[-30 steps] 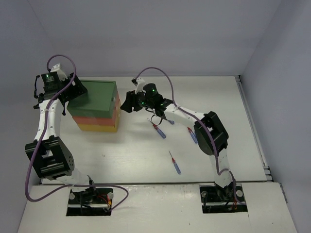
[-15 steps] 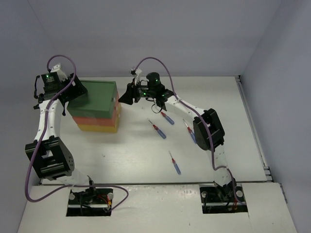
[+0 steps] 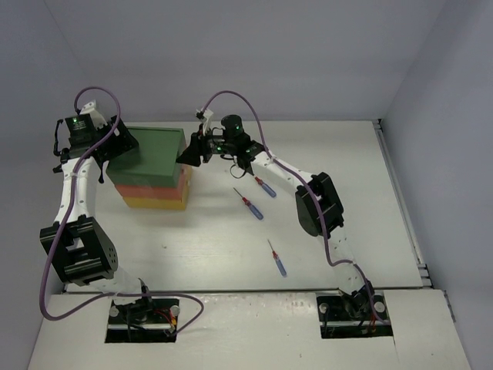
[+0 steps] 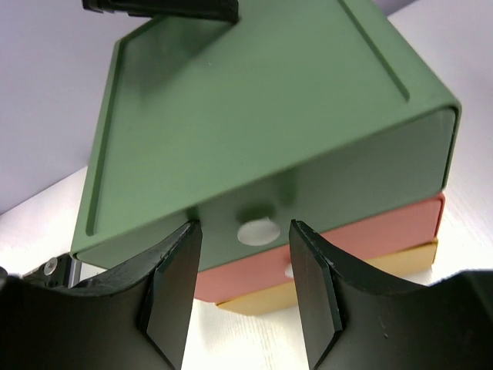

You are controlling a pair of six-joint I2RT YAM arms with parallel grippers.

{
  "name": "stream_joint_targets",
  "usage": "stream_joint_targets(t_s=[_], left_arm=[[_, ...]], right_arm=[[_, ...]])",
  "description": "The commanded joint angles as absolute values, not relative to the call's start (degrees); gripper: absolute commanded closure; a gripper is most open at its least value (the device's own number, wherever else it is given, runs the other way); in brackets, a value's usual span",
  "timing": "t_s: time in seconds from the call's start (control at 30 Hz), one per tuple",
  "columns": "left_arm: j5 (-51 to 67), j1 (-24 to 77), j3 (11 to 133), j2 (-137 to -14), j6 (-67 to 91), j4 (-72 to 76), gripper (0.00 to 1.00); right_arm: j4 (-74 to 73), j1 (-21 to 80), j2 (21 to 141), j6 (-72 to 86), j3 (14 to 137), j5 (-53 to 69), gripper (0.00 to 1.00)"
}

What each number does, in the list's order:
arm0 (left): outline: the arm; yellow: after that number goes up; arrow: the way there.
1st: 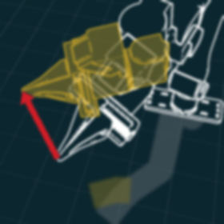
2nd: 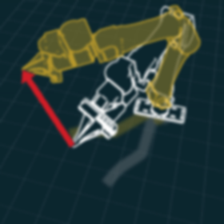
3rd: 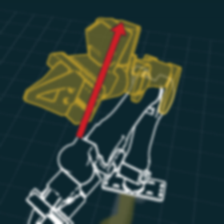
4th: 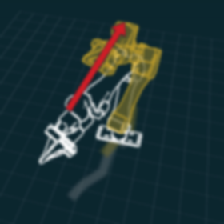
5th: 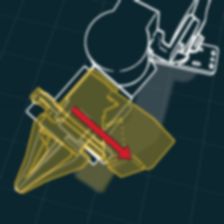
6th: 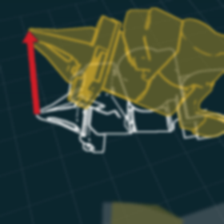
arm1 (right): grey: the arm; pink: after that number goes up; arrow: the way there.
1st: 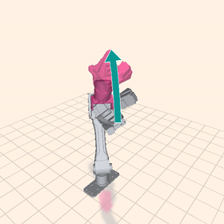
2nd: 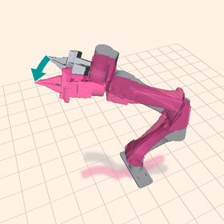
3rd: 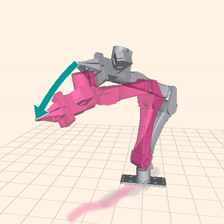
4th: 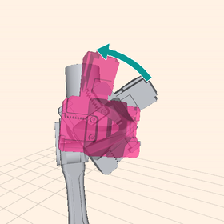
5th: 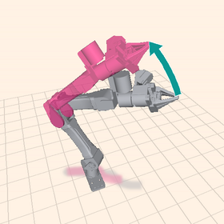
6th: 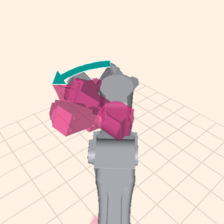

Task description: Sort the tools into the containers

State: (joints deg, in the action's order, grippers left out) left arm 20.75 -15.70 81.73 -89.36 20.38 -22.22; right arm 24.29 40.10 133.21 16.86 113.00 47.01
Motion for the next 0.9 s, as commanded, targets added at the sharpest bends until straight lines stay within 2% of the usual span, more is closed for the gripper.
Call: stream_joint_targets(t_s=[0.0, 0.6, 0.77, 0.87], left_arm=[[24.3, -15.0, 81.8, -87.6, 21.2, -21.9, 0.26], [23.7, -15.0, 81.9, -88.1, 21.2, -22.3, 0.26], [23.7, -15.0, 81.9, -88.1, 21.2, -22.3, 0.26], [23.5, -15.0, 81.8, -88.1, 21.1, -22.3, 0.26]], right_arm=[[28.6, 41.3, 133.2, 18.1, 118.2, 48.4, 0.54], [28.7, 41.6, 134.0, 19.3, 117.6, 50.4, 0.67], [28.7, 41.6, 133.9, 19.1, 117.4, 50.4, 0.78], [28.7, 41.5, 133.8, 19.0, 117.3, 50.1, 0.88]])
